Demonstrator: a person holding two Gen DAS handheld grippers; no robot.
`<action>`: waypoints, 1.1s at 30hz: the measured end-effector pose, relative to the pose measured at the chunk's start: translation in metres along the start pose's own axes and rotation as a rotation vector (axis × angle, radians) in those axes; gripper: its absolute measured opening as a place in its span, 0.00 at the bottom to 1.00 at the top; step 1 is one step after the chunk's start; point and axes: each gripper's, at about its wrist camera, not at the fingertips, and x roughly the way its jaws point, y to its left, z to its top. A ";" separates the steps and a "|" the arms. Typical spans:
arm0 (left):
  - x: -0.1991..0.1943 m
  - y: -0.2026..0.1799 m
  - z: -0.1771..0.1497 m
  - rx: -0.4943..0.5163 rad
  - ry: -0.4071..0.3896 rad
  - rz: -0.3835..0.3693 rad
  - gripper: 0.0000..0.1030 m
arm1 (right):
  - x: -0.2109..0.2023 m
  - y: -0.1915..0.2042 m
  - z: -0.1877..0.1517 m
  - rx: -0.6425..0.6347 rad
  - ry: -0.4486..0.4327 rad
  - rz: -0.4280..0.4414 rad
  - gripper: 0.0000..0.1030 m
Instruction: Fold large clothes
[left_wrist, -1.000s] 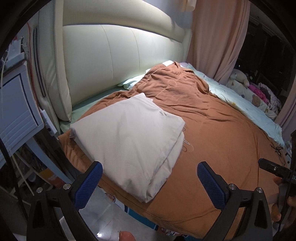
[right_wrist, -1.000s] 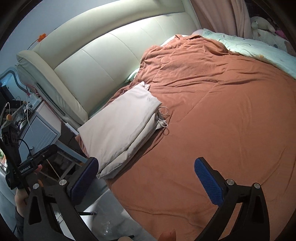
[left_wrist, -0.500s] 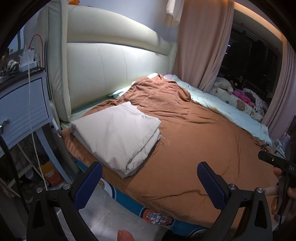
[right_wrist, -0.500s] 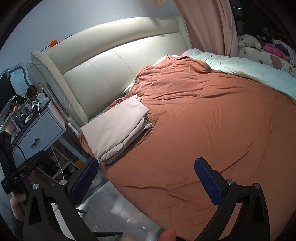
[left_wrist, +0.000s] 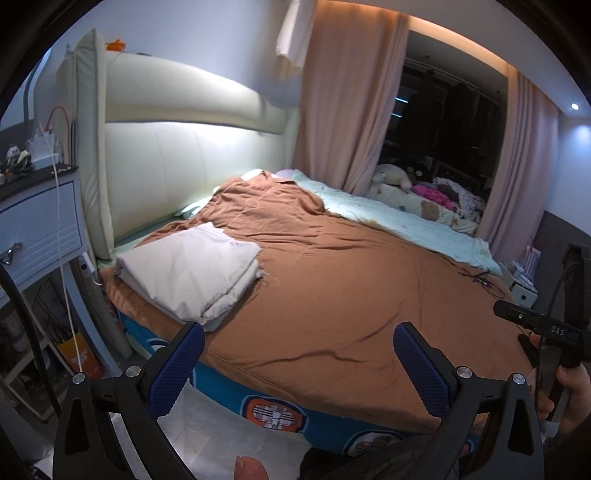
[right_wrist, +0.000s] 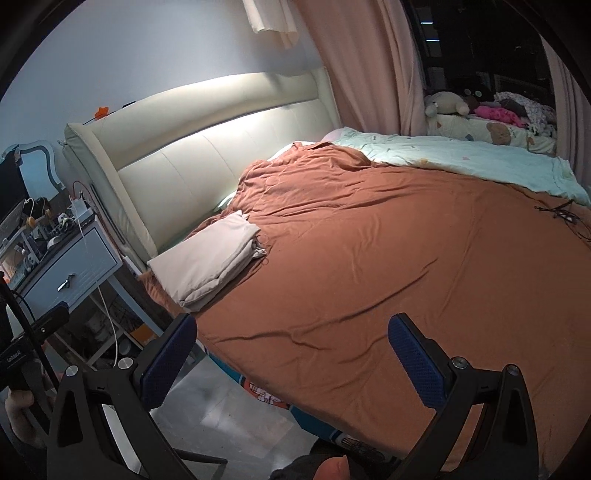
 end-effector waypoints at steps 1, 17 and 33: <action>-0.005 -0.004 -0.003 0.005 -0.003 -0.006 1.00 | -0.011 0.000 -0.008 -0.003 -0.004 -0.018 1.00; -0.067 -0.063 -0.065 0.055 -0.056 -0.099 1.00 | -0.105 0.028 -0.095 -0.039 -0.048 -0.145 1.00; -0.082 -0.062 -0.113 0.103 -0.066 -0.057 0.99 | -0.128 0.044 -0.153 -0.025 -0.072 -0.199 1.00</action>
